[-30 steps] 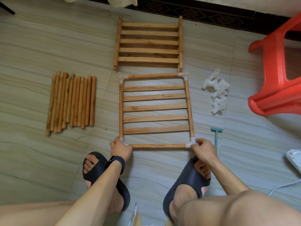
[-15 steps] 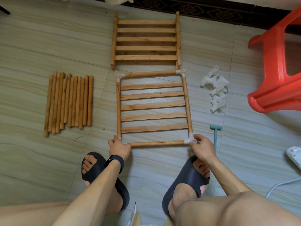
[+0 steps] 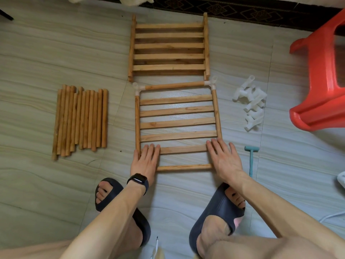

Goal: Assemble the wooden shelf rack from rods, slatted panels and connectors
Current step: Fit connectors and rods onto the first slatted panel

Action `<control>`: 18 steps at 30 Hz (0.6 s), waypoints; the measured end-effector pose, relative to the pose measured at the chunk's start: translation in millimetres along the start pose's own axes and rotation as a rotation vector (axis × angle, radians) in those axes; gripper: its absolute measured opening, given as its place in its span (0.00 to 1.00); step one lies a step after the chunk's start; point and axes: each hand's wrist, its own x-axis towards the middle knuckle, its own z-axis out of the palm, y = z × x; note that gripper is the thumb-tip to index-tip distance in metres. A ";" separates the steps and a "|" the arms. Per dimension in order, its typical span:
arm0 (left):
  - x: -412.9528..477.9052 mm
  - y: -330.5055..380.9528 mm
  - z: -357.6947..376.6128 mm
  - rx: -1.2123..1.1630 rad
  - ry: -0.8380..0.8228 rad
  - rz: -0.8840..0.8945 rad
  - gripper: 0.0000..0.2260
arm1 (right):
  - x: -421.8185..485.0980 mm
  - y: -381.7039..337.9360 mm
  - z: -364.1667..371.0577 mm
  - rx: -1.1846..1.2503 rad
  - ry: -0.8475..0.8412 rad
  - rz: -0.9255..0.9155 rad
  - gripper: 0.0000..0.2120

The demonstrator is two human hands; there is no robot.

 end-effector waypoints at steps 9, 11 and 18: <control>0.3 -7.9 -15.3 0.101 0.078 0.027 0.40 | -1.5 -16.4 -2.1 -0.171 0.122 0.001 0.25; -4.8 -15.3 -28.2 0.103 0.054 0.049 0.41 | -4.4 -14.4 -8.5 -0.167 0.206 -0.015 0.23; -30.9 -56.5 -133.6 -0.129 -0.050 0.135 0.28 | -25.2 11.8 -139.1 -0.030 -0.006 -0.070 0.22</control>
